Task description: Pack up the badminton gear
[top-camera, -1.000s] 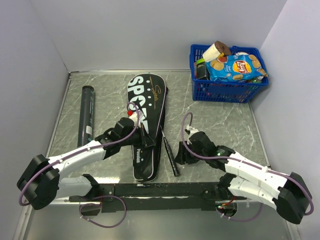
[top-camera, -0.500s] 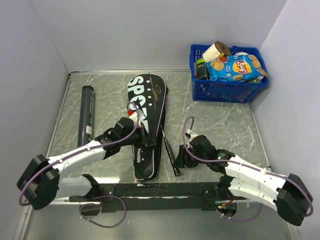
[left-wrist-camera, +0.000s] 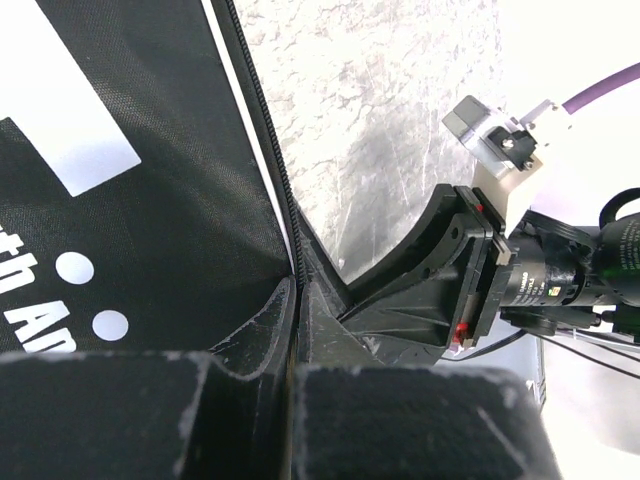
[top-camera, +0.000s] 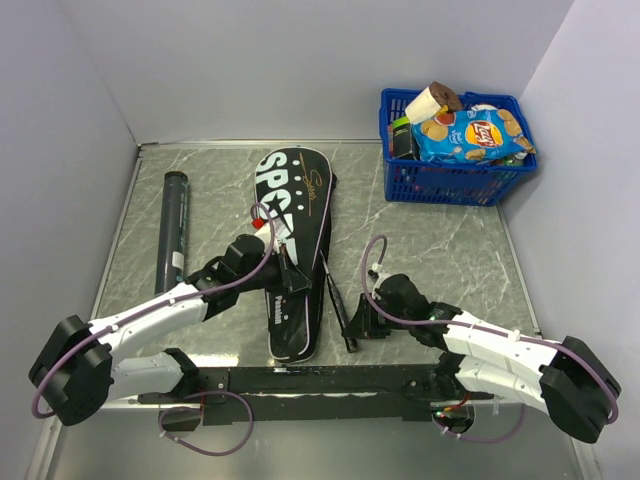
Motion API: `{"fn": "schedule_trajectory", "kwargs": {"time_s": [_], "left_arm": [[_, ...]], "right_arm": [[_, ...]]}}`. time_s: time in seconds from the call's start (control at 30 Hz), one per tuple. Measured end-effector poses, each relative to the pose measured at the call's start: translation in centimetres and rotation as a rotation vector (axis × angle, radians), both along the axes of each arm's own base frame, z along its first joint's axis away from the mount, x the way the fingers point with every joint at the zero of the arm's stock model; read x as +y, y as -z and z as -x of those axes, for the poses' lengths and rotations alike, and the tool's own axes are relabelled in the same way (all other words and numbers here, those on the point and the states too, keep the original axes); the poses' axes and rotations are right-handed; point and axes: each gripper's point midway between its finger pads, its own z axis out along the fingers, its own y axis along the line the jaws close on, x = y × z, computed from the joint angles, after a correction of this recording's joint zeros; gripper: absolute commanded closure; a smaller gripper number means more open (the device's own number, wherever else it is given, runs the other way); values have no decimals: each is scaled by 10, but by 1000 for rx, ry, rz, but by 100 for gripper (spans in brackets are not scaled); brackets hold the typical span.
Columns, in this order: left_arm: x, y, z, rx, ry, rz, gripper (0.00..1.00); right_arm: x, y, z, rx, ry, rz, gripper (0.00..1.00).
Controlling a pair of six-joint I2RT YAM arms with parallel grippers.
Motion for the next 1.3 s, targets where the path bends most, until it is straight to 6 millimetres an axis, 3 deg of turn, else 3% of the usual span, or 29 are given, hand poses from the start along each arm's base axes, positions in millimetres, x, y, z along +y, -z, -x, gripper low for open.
{"fn": "schedule_trajectory", "kwargs": {"time_s": [0.17,0.27,0.4,0.7,0.8,0.83,0.93,1.1,1.3], "left_arm": [[0,3,1,-1,-1,5,99],[0,6,3,1,1,8,99],[-2,7,4,-6,3,15,99],[-3,5,1,-15,-14,28,99],[0,9,1,-10,-27,6,99],[1,10,0,-9,-29,2,99],[1,10,0,-8,-31,1,99],[0,14,5,1,-12,12,99],[-5,11,13,4,35,39,99]], "right_arm": [[6,-6,-4,9,14,-21,99],[16,-15,-11,17,19,-43,100],[36,-23,-16,34,3,-71,100],[93,-25,-6,72,-98,-107,100],[101,-23,-5,78,-103,-124,80],[102,-23,-5,78,-102,-125,69],[102,-22,-5,74,-99,-120,57],[103,-22,-9,35,-105,-118,48],[95,-23,-15,-17,-77,-99,45]]}}
